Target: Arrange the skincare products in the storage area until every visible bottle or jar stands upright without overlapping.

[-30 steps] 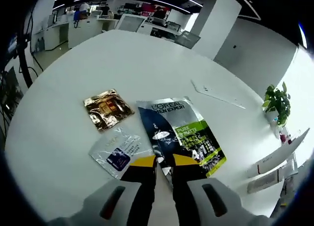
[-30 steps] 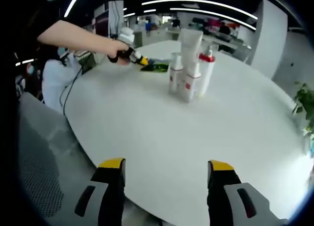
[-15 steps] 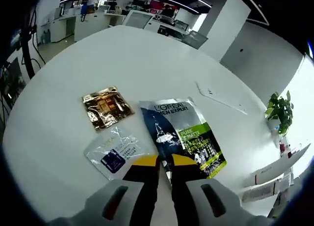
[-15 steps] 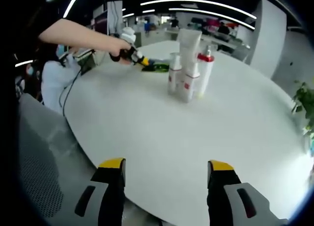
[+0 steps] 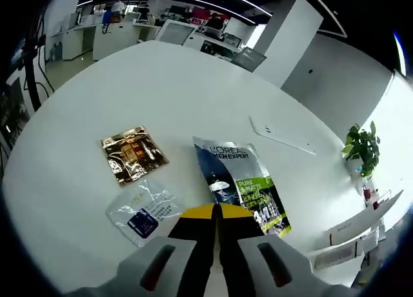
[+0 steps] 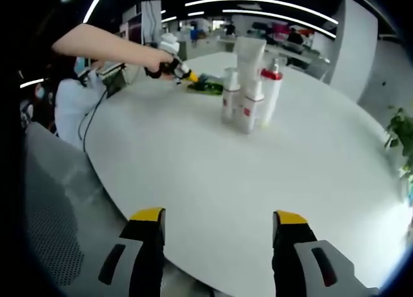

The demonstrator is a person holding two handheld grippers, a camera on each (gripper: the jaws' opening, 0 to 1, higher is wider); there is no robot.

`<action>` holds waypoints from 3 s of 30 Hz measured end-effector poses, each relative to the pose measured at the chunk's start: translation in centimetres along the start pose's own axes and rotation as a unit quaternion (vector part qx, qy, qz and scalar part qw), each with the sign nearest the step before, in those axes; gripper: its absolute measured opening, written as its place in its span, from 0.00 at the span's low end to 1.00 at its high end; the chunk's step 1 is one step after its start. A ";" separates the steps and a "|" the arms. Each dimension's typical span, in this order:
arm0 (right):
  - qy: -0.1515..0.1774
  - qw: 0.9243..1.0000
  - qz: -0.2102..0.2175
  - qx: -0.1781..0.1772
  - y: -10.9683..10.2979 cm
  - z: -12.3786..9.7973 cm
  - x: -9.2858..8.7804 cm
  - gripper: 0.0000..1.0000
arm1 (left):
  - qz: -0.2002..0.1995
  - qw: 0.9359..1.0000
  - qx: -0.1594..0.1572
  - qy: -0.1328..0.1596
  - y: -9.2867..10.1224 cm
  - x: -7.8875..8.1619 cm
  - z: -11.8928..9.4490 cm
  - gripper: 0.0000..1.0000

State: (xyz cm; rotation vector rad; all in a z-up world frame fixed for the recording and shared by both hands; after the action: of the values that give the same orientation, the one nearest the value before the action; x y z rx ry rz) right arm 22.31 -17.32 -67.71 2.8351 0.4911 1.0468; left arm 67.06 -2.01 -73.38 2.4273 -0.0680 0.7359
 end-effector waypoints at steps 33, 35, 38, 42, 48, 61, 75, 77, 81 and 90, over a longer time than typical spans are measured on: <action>0.140 0.969 0.039 0.199 -6.3 4.8 8.2 0.64 | -0.029 0.987 -0.151 -0.050 2.5 -2.3 -12.6 0.04; 0.152 0.967 0.049 0.197 -6.3 4.5 8.3 0.60 | -0.050 0.984 -0.163 -0.054 2.7 -2.7 -13.4 0.04; 0.157 0.966 0.053 0.196 -6.5 4.4 8.5 0.59 | -0.043 0.984 -0.162 -0.055 2.8 -3.2 -14.1 0.04; 0.164 0.964 0.056 0.203 -7.0 4.3 8.7 0.59 | -0.041 0.983 -0.170 -0.064 3.1 -4.2 -15.3 0.04; 0.171 0.960 0.049 0.216 -8.0 4.6 9.1 0.59 | -0.041 0.980 -0.180 -0.077 3.7 -5.6 -16.9 0.03; 0.170 0.970 -0.023 0.172 -10.4 8.0 14.0 0.72 | -0.030 0.987 -0.144 -0.058 2.1 -7.6 -18.4 0.04; 0.152 0.958 0.124 0.211 -9.1 10.8 12.4 0.56 | 0.197 0.974 -0.036 -0.108 -3.9 -8.4 -14.1 0.19; 0.155 0.955 0.140 0.211 -8.7 11.2 12.6 0.55 | 0.200 0.973 -0.039 -0.111 -3.7 -8.1 -13.3 0.18; 0.157 0.954 0.148 0.211 -8.1 12.1 13.1 0.53 | 0.212 0.969 -0.038 -0.124 -3.4 -7.5 -12.2 0.19; 0.144 0.953 0.168 0.209 -7.4 15.5 14.5 0.49 | 0.221 0.963 -0.029 -0.153 -4.0 -6.8 -10.3 0.20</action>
State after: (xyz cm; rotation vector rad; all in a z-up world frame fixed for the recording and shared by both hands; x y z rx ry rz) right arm 40.69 -5.04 -71.97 3.2300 0.2754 1.6062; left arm 57.11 6.19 -72.10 2.4727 -0.7637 0.5244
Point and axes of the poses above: the point that each gripper's makers call its tool centre point, and the gripper's own axes: z roughly forward along the fingers, y roughly to its right, x roughly out of its top, the point moved 7 cm from there along -z, roughly backward along the fingers, and after that the axes turned 15 degrees about -z, right-handed, at the moved point
